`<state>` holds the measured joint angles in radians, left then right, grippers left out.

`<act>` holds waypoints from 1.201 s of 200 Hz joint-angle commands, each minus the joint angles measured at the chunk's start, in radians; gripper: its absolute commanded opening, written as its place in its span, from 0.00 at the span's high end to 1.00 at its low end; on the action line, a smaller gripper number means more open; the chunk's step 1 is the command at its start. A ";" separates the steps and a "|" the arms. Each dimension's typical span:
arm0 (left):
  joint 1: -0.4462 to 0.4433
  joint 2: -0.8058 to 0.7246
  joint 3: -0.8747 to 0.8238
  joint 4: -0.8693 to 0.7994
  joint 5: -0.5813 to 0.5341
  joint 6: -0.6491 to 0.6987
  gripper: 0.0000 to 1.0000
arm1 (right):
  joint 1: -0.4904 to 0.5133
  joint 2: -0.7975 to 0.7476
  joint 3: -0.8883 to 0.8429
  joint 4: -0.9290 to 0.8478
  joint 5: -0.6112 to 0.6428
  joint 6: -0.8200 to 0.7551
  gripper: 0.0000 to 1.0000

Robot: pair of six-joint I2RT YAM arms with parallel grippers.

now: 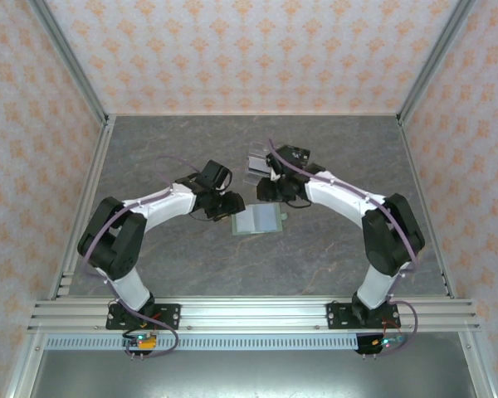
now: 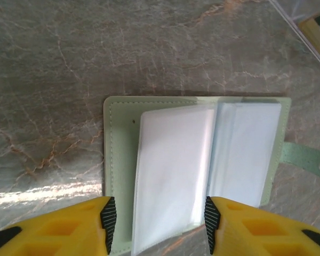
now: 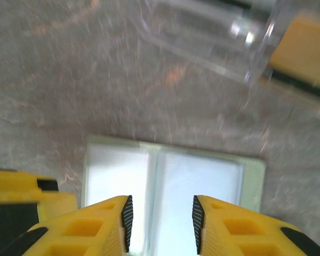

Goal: Take the credit cards out of the card holder

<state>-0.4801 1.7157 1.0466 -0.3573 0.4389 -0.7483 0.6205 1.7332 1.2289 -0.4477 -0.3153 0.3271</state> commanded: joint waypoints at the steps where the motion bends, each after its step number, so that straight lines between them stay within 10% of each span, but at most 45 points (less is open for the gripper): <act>1: -0.007 0.030 0.023 0.032 0.021 -0.016 0.56 | 0.027 0.025 -0.035 0.051 -0.013 0.126 0.64; 186: -0.009 0.125 0.074 0.110 0.172 0.001 1.00 | 0.032 0.213 -0.019 0.012 -0.023 0.125 0.72; 240: 0.033 0.051 0.102 -0.072 0.033 0.119 1.00 | 0.032 0.093 -0.030 0.094 -0.066 0.147 0.68</act>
<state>-0.4789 1.8240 1.1202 -0.3267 0.5526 -0.7082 0.6537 1.8988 1.2198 -0.4091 -0.3527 0.4500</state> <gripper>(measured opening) 0.047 0.299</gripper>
